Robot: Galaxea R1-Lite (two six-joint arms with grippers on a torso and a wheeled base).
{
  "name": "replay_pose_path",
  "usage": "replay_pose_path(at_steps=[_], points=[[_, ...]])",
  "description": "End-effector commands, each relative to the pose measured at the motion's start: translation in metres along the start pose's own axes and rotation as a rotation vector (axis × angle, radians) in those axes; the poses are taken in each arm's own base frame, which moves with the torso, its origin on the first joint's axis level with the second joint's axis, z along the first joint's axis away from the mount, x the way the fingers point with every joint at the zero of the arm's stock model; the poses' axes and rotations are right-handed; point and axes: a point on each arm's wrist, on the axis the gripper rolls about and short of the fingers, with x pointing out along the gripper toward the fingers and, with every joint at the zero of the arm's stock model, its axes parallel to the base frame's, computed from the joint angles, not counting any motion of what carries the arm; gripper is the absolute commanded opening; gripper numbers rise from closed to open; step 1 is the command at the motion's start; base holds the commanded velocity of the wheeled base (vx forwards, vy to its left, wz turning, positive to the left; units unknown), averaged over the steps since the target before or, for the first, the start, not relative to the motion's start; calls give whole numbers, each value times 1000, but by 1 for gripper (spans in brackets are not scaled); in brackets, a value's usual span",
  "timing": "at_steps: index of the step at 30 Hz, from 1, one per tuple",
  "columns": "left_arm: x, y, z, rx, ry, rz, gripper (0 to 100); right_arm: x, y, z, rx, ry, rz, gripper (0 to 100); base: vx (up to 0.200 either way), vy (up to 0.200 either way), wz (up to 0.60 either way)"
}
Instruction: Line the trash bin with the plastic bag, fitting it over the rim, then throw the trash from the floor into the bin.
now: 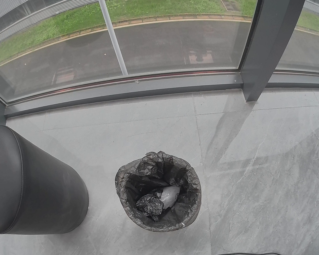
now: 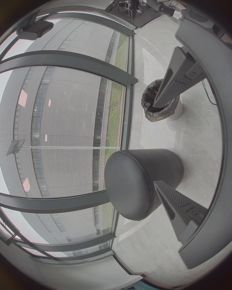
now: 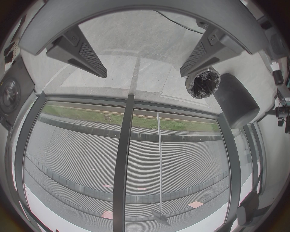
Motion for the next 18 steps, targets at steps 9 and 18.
replay_pose_path(at_steps=[9, 18], points=[[0, 0, -5, -1, -1, 4, 100, 1, 0, -4, 22, 20, -22, 100, 0, 0, 0], [0, 0, -5, 52, 5, -29, 100, 1, 0, -5, 35, 8, -28, 100, 0, 0, 0]])
